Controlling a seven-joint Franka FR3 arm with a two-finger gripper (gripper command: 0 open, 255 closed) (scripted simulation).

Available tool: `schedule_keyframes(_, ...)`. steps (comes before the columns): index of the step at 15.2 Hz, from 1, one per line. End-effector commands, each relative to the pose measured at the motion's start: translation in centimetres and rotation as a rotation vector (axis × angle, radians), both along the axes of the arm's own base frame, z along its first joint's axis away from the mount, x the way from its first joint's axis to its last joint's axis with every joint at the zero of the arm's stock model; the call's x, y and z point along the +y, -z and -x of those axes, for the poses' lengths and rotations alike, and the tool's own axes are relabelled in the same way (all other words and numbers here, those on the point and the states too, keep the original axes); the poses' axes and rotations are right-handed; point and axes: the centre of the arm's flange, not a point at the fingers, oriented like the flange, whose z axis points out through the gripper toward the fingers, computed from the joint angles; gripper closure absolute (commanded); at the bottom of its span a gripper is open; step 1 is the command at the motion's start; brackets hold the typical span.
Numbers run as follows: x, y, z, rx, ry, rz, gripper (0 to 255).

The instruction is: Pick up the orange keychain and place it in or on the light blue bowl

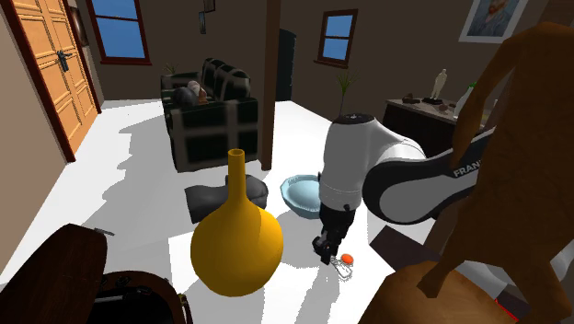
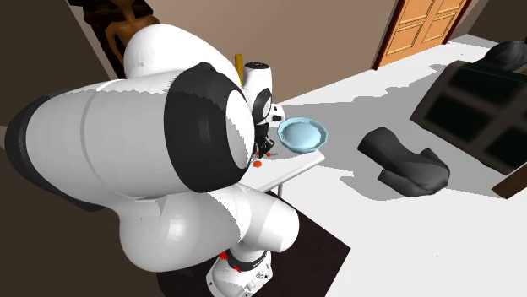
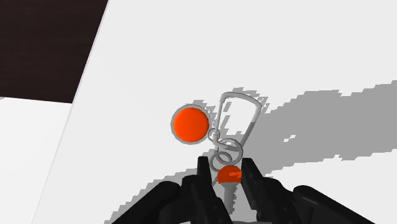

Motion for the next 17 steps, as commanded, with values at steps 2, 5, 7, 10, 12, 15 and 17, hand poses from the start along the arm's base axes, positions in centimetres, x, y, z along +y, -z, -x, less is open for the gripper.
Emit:
schedule_keyframes(2, -0.6, 0.1, -0.1, 0.022, 0.006, 0.020, 255)
schedule_keyframes(5, -0.6, -1.5, -0.1, 0.022, 0.006, 0.020, 255)
schedule_keyframes(7, -0.6, -2.6, -0.1, 0.022, 0.006, 0.020, 255)
schedule_keyframes(10, -0.6, -4.2, -0.1, 0.022, 0.006, 0.020, 255)
schedule_keyframes(12, -0.6, -5.2, -0.1, 0.022, 0.006, 0.020, 255)
schedule_keyframes(15, -0.6, -6.8, -0.1, 0.022, 0.006, 0.020, 255)
schedule_keyframes(17, -0.6, -7.9, -0.1, 0.022, 0.006, 0.020, 255)
